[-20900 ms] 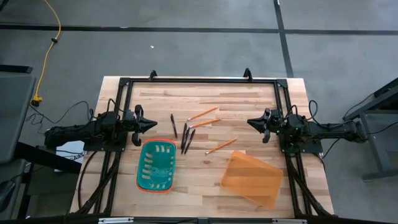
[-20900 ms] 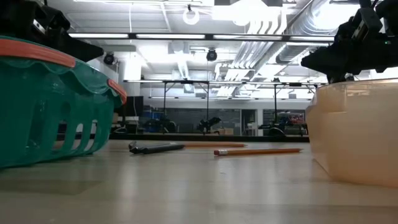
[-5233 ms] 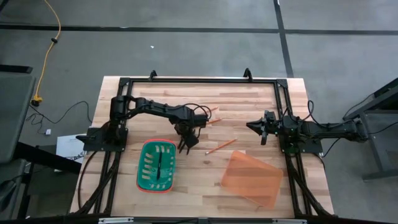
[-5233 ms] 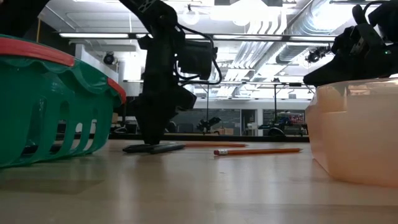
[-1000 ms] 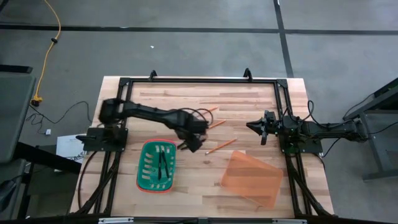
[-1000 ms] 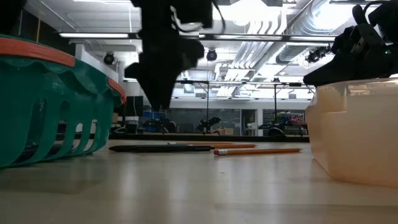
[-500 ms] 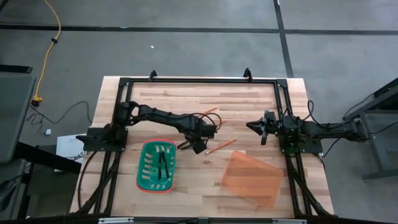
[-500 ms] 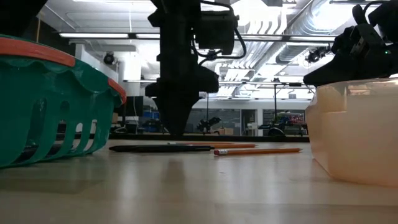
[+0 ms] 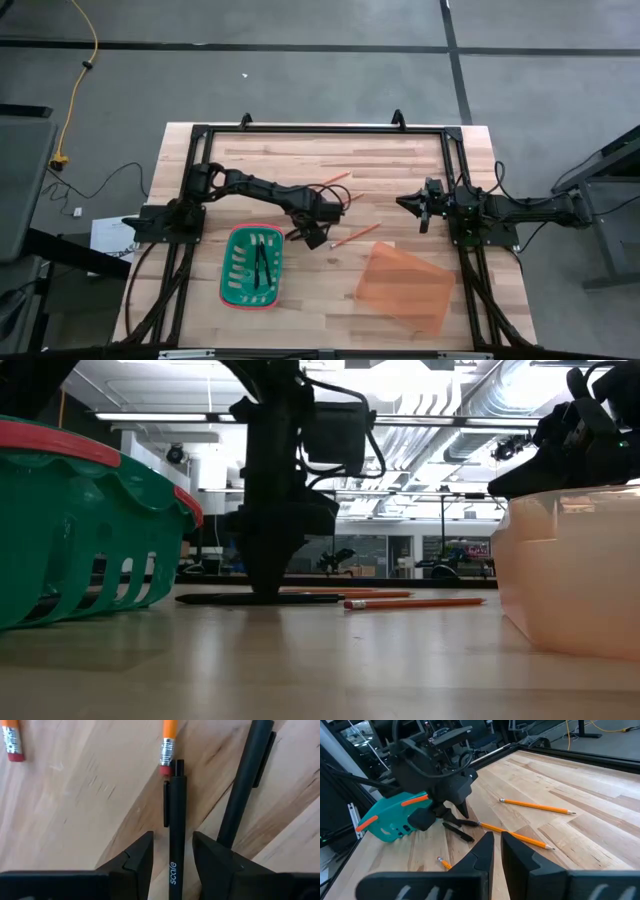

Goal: Sort pens & pencils
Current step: Put the black pen into the green bin

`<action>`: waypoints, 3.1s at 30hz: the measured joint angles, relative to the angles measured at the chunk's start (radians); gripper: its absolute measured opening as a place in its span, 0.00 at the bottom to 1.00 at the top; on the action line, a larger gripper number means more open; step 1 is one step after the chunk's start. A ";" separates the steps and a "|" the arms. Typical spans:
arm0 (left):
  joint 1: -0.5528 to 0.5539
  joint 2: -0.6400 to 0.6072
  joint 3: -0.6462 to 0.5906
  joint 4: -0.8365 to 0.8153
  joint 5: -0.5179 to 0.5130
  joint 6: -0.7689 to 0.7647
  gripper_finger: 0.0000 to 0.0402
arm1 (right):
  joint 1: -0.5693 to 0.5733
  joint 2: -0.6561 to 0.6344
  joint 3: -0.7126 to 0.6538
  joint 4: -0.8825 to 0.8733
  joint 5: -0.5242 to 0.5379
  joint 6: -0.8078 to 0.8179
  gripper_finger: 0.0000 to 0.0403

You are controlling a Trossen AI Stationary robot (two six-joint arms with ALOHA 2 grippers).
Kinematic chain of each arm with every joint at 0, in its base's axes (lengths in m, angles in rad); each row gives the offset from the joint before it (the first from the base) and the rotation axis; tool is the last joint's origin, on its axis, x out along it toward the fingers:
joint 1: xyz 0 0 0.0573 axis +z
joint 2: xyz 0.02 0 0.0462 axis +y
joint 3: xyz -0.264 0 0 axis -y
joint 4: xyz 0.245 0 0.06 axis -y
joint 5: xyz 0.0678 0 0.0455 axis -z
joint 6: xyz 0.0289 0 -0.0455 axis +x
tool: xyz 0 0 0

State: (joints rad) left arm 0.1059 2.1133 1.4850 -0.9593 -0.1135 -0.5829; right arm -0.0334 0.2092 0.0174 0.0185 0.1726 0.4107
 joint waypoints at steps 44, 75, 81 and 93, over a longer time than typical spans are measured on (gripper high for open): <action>-0.103 0.004 0.562 -0.467 -0.176 0.045 0.03 | 0.000 0.000 0.000 0.000 0.000 0.000 0.06; -0.522 -0.607 -0.337 -0.075 -0.255 -0.852 0.05 | 0.000 0.000 0.000 0.000 0.000 0.000 0.06; -0.541 -0.607 -0.474 0.055 -0.186 -0.937 0.05 | 0.000 0.000 0.000 0.000 0.000 0.000 0.06; -0.538 -0.606 -0.581 0.127 -0.113 -0.975 0.06 | 0.000 0.000 0.000 0.000 0.000 0.000 0.06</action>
State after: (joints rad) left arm -0.4320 1.5070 0.9039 -0.8325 -0.2264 -1.5578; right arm -0.0332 0.2089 0.0174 0.0185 0.1728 0.4107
